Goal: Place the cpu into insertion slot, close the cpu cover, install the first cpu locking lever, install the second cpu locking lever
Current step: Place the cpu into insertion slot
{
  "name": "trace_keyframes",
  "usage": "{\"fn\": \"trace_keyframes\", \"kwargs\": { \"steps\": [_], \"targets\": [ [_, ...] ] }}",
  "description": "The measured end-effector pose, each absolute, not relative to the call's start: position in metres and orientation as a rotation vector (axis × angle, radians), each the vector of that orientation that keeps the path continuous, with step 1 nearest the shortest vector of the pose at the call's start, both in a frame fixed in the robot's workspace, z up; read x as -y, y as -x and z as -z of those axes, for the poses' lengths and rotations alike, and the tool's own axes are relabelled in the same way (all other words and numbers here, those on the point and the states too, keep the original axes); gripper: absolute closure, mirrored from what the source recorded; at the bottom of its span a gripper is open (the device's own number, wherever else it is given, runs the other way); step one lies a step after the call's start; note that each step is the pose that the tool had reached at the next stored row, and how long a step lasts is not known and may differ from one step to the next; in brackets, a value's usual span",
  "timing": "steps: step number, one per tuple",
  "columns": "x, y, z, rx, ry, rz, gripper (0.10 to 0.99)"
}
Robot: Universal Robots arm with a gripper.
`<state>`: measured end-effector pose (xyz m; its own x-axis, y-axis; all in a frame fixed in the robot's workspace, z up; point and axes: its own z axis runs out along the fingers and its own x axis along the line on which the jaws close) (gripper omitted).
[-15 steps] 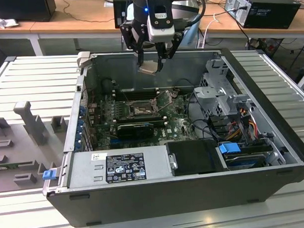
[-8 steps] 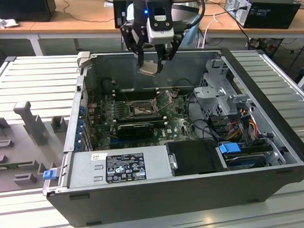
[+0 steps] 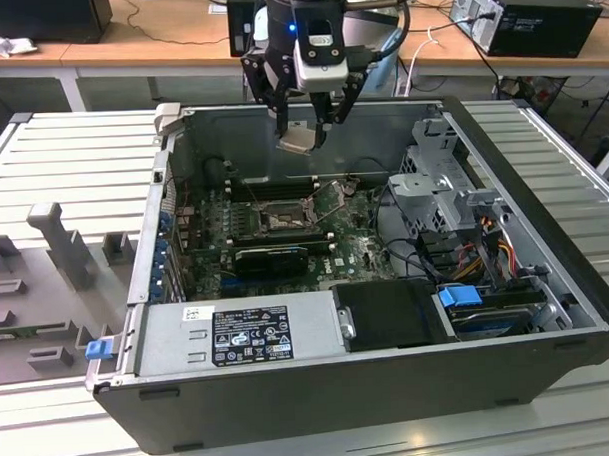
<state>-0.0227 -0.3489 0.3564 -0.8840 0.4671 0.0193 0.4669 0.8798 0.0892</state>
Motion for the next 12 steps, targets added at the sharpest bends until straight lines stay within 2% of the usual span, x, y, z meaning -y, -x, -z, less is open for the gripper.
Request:
{"fn": "trace_keyframes", "kwargs": {
  "steps": [12],
  "targets": [
    [0.3489, 0.0227, -0.3557, -2.993, -0.917, -0.143, 0.557]
  ]
}}
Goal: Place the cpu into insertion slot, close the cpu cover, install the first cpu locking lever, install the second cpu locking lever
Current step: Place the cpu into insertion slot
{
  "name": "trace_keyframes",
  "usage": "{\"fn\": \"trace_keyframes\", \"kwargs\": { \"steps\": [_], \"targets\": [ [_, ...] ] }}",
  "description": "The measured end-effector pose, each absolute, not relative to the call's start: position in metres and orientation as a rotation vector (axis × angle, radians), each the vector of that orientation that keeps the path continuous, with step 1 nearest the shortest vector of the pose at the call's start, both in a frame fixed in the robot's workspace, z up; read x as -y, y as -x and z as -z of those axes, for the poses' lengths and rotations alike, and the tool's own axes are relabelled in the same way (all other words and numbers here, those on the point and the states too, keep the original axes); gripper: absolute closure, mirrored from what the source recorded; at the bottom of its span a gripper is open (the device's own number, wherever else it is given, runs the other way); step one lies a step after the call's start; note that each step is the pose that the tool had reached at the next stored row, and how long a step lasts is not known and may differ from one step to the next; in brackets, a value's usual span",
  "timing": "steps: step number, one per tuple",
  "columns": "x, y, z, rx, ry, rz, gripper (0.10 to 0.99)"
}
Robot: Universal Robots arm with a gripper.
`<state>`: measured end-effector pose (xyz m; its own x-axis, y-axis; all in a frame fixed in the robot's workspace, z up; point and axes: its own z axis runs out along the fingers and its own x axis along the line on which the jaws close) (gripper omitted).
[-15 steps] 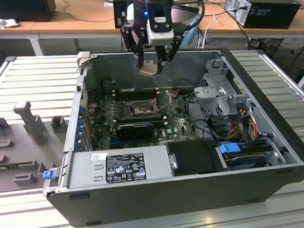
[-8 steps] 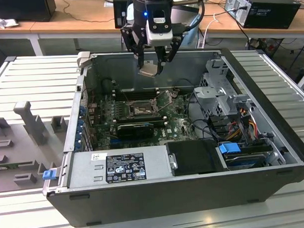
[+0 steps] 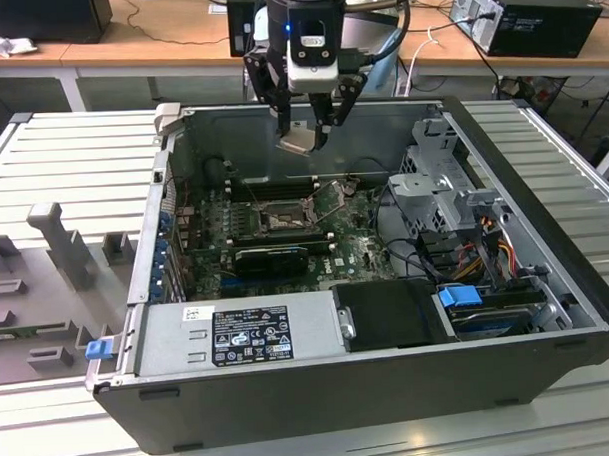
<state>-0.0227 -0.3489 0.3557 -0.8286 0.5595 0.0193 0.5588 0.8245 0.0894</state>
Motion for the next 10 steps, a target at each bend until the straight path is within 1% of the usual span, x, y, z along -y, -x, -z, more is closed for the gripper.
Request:
{"fn": "trace_keyframes", "kwargs": {
  "steps": [10],
  "targets": [
    [0.3489, 0.0227, -0.3556, -2.952, -1.032, -0.142, 0.557]
  ]
}}
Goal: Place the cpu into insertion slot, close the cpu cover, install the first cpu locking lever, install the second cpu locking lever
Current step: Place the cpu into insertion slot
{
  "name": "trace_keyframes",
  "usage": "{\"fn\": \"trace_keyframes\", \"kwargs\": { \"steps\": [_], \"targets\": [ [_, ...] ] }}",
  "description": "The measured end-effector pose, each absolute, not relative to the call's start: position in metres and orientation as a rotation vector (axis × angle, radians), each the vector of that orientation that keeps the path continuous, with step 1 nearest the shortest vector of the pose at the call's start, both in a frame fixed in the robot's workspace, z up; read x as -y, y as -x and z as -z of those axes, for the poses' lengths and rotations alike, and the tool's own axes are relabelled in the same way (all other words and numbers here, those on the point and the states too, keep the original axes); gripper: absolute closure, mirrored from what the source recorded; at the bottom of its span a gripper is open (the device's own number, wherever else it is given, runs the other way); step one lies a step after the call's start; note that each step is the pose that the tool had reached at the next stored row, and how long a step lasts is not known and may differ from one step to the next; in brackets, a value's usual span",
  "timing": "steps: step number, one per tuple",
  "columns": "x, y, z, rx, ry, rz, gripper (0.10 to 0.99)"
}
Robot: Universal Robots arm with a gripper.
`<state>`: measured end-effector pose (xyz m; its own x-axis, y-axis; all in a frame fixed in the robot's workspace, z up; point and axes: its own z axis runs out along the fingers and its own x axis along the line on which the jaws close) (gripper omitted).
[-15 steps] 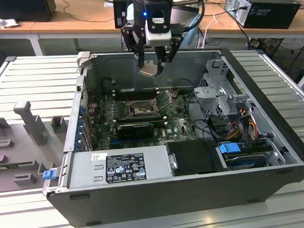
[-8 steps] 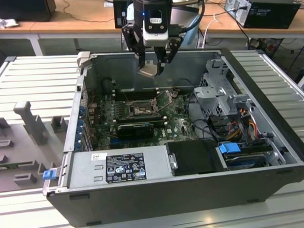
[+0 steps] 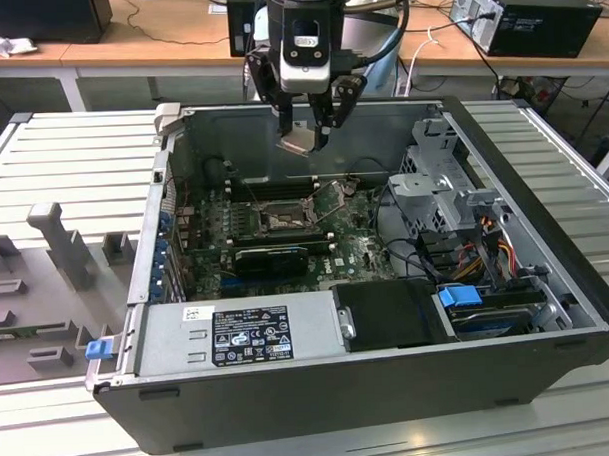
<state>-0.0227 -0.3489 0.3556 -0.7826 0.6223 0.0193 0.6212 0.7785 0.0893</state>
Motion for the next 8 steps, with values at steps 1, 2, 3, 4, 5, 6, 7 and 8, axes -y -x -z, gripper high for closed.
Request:
{"fn": "trace_keyframes", "kwargs": {
  "steps": [1, 2, 3, 4, 5, 6, 7, 8],
  "targets": [
    [0.3489, 0.0227, -0.3556, -2.947, -1.044, -0.142, 0.557],
    [0.3489, 0.0227, -0.3555, -2.944, -1.053, -0.142, 0.557],
    [0.3489, 0.0227, -0.3556, -2.94, -1.063, -0.142, 0.557],
    [0.3489, 0.0227, -0.3555, -2.932, -1.083, -0.142, 0.557],
    [0.3489, 0.0227, -0.3555, -2.926, -1.097, -0.142, 0.557],
    [0.3489, 0.0227, -0.3554, -2.921, -1.11, -0.142, 0.557],
    [0.3489, 0.0227, -0.3554, -2.917, -1.12, -0.141, 0.557],
    [0.3489, 0.0227, -0.3554, -2.914, -1.128, -0.141, 0.557]
  ]
}}
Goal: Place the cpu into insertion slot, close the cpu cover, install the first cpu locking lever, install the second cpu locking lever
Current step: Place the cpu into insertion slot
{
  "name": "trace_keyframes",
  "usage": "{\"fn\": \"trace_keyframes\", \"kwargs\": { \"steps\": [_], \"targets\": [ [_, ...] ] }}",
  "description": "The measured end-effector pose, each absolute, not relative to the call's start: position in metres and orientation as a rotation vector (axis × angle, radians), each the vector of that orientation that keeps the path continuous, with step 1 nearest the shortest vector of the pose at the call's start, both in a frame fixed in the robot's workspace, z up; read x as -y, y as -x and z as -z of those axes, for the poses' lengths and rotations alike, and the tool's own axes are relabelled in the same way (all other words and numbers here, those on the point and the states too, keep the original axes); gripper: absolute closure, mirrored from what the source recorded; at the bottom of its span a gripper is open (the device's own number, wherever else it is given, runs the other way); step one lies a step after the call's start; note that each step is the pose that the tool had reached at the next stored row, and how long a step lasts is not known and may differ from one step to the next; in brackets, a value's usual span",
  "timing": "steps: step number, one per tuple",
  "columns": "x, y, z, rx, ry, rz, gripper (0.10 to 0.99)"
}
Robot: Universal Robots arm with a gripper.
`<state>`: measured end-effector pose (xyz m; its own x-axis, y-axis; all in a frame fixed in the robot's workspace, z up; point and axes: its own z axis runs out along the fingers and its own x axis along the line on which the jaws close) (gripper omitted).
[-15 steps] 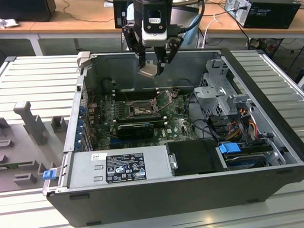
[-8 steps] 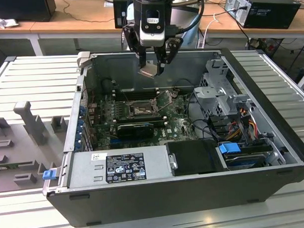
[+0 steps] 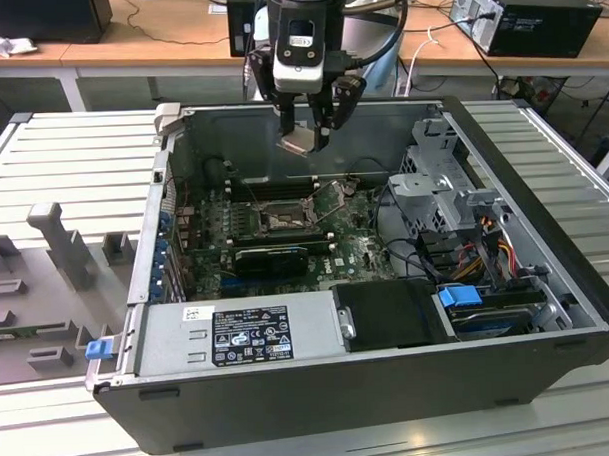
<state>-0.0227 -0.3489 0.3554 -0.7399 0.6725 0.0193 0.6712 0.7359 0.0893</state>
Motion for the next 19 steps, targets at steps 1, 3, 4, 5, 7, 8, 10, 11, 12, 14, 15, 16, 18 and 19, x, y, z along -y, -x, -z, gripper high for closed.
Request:
{"fn": "trace_keyframes", "kwargs": {
  "steps": [1, 3, 4, 5, 7, 8, 10, 11, 12, 14, 15, 16, 18, 19],
  "targets": [
    [0.3489, 0.0227, -0.3553, -2.909, -1.139, -0.141, 0.557],
    [0.3489, 0.0227, -0.3552, -2.895, -1.172, -0.141, 0.557],
    [0.3489, 0.0227, -0.3552, -2.888, -1.186, -0.141, 0.557],
    [0.3489, 0.0227, -0.3551, -2.883, -1.197, -0.141, 0.557],
    [0.3489, 0.0227, -0.3551, -2.874, -1.218, -0.14, 0.557],
    [0.3489, 0.0227, -0.355, -2.87, -1.227, -0.14, 0.557],
    [0.3489, 0.0227, -0.3547, -2.856, -1.256, -0.14, 0.557],
    [0.3489, 0.0227, -0.3546, -2.85, -1.268, -0.14, 0.557],
    [0.3489, 0.0227, -0.3544, -2.846, -1.278, -0.14, 0.557],
    [0.3489, 0.0227, -0.3543, -2.834, -1.301, -0.139, 0.557],
    [0.3489, 0.0227, -0.3541, -2.83, -1.31, -0.139, 0.557],
    [0.3489, 0.0227, -0.354, -2.824, -1.323, -0.139, 0.557],
    [0.3489, 0.0227, -0.3537, -2.807, -1.355, -0.139, 0.557],
    [0.3489, 0.0227, -0.3535, -2.799, -1.37, -0.139, 0.557]
  ]
}}
